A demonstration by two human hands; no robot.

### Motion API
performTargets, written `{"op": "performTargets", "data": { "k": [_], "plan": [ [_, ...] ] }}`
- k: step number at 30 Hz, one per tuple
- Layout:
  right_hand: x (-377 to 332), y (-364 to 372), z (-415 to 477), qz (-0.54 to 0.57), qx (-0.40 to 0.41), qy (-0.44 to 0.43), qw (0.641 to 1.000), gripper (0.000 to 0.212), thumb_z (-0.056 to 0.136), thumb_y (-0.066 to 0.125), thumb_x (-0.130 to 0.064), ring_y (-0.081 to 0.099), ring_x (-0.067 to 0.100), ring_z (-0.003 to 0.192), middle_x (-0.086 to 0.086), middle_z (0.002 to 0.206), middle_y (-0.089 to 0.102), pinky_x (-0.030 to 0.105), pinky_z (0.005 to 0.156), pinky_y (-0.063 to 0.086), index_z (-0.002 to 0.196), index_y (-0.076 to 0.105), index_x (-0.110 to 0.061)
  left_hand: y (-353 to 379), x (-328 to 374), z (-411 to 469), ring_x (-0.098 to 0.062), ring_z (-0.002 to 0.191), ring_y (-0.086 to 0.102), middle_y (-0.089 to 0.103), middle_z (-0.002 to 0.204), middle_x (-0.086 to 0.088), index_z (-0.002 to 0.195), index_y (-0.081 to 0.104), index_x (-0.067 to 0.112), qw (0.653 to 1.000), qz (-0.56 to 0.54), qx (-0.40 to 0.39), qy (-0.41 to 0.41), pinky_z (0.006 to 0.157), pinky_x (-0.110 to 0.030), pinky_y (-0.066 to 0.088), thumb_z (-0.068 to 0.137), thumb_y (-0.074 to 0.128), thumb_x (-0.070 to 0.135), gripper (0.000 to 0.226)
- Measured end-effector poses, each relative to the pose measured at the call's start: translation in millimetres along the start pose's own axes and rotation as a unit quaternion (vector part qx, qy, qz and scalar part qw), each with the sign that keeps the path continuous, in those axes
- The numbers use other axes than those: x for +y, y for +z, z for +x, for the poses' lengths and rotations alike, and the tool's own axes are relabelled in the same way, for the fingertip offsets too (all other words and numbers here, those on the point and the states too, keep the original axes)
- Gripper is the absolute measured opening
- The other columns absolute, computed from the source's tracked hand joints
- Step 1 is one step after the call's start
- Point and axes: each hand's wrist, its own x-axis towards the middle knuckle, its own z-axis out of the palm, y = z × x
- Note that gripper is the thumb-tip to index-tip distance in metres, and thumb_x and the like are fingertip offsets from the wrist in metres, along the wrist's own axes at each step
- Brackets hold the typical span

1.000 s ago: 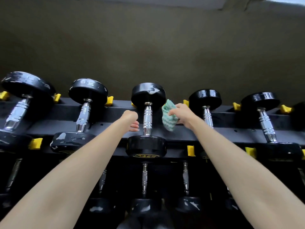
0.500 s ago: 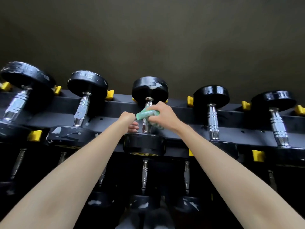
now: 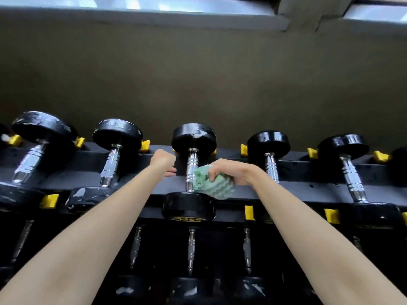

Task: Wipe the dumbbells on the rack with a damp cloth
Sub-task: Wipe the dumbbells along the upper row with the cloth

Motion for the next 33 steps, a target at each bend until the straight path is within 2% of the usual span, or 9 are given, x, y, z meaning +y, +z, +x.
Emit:
{"op": "performTargets", "data": {
  "k": [3,7,10,13,17,20,25,29,33],
  "plan": [
    [11.4,-17.2,1.1,0.19,0.108,-0.008,0.976,0.024,0.071,0.052,-0.01,0.06,0.02,0.068,0.007,0.08,0.064,0.025,0.063,0.049,0.094,0.059,-0.008,2.6,16.2,0.3,-0.03,0.101,0.051,0.037,0.128,-0.013,0.131,0.035,0.007,0.985,0.08,0.071,0.136,0.082,-0.036,0.049,0.086,0.052,0.0,0.049],
    [26.4,-34.7,33.4,0.325,0.323,0.004,0.889,0.036,0.083,0.051,-0.002,0.06,0.023,0.081,0.01,0.094,0.059,0.03,0.063,0.05,0.119,0.049,-0.003,12.1,33.7,3.8,-0.03,0.12,0.043,0.027,0.141,-0.013,0.142,0.025,0.012,0.949,0.168,0.08,0.255,0.088,-0.031,0.039,0.079,0.058,-0.005,0.073],
    [30.3,-44.4,54.4,0.313,0.382,0.0,0.87,0.018,0.083,0.057,-0.003,0.06,0.028,0.101,0.014,0.116,0.058,0.038,0.074,0.054,0.099,0.054,-0.011,13.2,39.0,12.7,-0.028,0.131,0.037,0.026,0.148,-0.01,0.147,0.019,0.014,0.949,0.192,0.069,0.24,0.093,-0.031,0.036,0.081,0.056,-0.007,0.079],
    [26.5,-52.8,72.3,0.283,0.419,-0.007,0.863,0.01,0.081,0.06,-0.006,0.061,0.028,0.094,0.015,0.108,0.062,0.044,0.087,0.054,0.087,0.055,-0.013,11.7,38.2,25.7,-0.027,0.134,0.036,0.035,0.146,-0.009,0.147,0.026,0.018,0.938,0.234,0.034,0.254,0.104,-0.031,0.032,0.081,0.063,0.0,0.078],
    [10.0,-56.9,90.2,0.213,0.417,-0.016,0.883,0.007,0.08,0.061,-0.005,0.051,0.02,0.07,0.007,0.074,0.057,0.03,0.06,0.045,0.076,0.061,-0.011,2.8,43.2,40.2,-0.03,0.114,0.051,0.057,0.123,-0.01,0.132,0.048,0.022,0.919,0.28,0.052,0.271,0.097,-0.037,0.041,0.075,0.074,0.011,0.063],
    [12.1,-62.2,106.2,0.2,0.405,0.005,0.892,0.014,0.082,0.062,-0.003,0.049,0.021,0.077,0.009,0.075,0.058,0.025,0.053,0.037,0.07,0.062,-0.01,-1.1,46.3,42.7,-0.03,0.106,0.054,0.06,0.113,-0.009,0.124,0.053,0.019,0.909,0.303,0.034,0.284,0.092,-0.04,0.044,0.073,0.076,0.01,0.056],
    [8.3,-63.8,110.9,0.209,0.357,0.007,0.911,0.027,0.083,0.061,0.003,0.059,0.025,0.086,0.02,0.108,0.065,0.031,0.064,0.048,0.109,0.066,0.0,-7.1,43.4,44.9,-0.03,0.103,0.054,0.06,0.105,-0.008,0.12,0.053,0.018,0.912,0.288,0.035,0.289,0.089,-0.036,0.043,0.073,0.075,0.008,0.053],
    [-2.8,-61.9,89.4,0.216,0.314,-0.015,0.924,0.026,0.089,0.049,0.01,0.048,0.014,0.059,0.006,0.071,0.055,0.023,0.052,0.038,0.098,0.062,-0.011,-7.2,44.0,43.6,-0.031,0.103,0.053,0.057,0.1,-0.007,0.12,0.054,0.018,0.919,0.274,0.035,0.283,0.088,-0.035,0.043,0.073,0.075,0.006,0.053],
    [-9.7,-57.0,76.4,0.221,0.339,-0.053,0.913,0.025,0.083,0.05,0.008,0.049,0.017,0.062,0.006,0.071,0.053,0.027,0.059,0.041,0.074,0.065,-0.01,-7.2,42.6,42.6,-0.029,0.109,0.049,0.06,0.114,-0.008,0.125,0.052,0.02,0.915,0.286,0.048,0.281,0.085,-0.033,0.037,0.075,0.074,0.01,0.055]
  ]
}}
